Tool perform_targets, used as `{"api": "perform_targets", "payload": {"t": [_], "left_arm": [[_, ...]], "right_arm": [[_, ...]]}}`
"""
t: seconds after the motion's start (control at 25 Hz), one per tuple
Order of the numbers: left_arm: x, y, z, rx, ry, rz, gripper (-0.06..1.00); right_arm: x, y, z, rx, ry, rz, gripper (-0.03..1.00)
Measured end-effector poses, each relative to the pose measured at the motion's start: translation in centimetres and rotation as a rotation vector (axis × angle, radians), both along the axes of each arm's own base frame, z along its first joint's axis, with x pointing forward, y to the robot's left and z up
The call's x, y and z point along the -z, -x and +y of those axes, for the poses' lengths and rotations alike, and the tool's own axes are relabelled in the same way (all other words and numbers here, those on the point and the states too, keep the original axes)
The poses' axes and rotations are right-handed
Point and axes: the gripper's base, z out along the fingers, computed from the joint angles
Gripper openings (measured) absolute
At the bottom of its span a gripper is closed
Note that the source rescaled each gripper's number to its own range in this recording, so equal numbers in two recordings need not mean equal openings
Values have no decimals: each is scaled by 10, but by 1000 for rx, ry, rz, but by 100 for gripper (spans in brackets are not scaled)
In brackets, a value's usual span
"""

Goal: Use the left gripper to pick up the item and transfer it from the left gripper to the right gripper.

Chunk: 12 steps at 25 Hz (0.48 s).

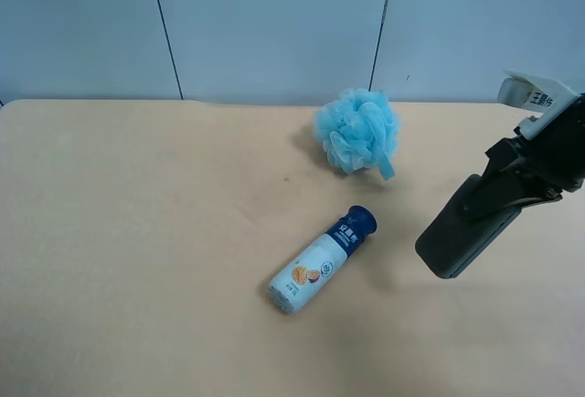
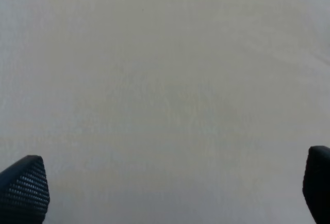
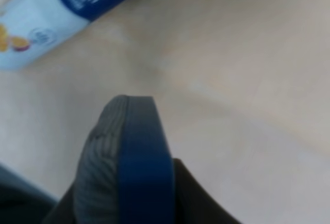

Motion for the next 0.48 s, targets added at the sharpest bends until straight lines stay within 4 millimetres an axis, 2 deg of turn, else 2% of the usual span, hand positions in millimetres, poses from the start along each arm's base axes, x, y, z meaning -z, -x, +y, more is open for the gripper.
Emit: {"api": "perform_targets", "payload": {"t": [0.48], "left_arm": [[0,0,0,0,0,0,100]], "right_arm": [[2,-17,-12,64,132,-179,1]]}}
